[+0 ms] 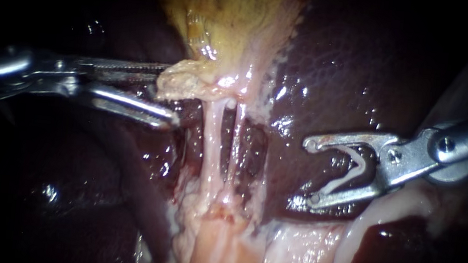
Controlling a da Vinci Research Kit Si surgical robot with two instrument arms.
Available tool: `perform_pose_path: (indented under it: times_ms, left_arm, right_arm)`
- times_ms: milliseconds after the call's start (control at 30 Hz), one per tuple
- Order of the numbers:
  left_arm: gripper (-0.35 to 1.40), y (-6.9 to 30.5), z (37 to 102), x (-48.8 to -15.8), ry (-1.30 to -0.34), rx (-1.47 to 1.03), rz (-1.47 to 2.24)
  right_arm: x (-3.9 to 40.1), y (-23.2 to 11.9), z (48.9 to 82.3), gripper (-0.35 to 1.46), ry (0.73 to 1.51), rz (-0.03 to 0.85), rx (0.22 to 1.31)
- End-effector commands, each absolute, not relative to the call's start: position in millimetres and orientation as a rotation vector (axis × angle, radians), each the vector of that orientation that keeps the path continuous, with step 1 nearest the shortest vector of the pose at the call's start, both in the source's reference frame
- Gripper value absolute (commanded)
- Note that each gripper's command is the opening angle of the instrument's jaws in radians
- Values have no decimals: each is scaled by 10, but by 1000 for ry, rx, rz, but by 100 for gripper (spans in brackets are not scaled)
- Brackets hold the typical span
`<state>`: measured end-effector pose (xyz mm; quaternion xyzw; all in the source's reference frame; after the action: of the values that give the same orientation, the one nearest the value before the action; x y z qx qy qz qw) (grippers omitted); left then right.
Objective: Grabbing gallbladder
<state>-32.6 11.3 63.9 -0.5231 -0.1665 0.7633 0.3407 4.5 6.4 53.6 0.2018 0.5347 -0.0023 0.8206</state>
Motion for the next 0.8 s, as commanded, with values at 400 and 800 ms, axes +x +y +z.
perform_pose_path:
  times_ms: [400, 800]
  left_arm:
    - [54, 134, 612, -323, -409, -1383, 1961]
    - [44, 143, 615, -354, -388, -1378, 1962]
  right_arm:
    - [46, 65, 537, 47, 1138, -4, 429]
    - [46, 65, 537, 47, 1138, -5, 429]
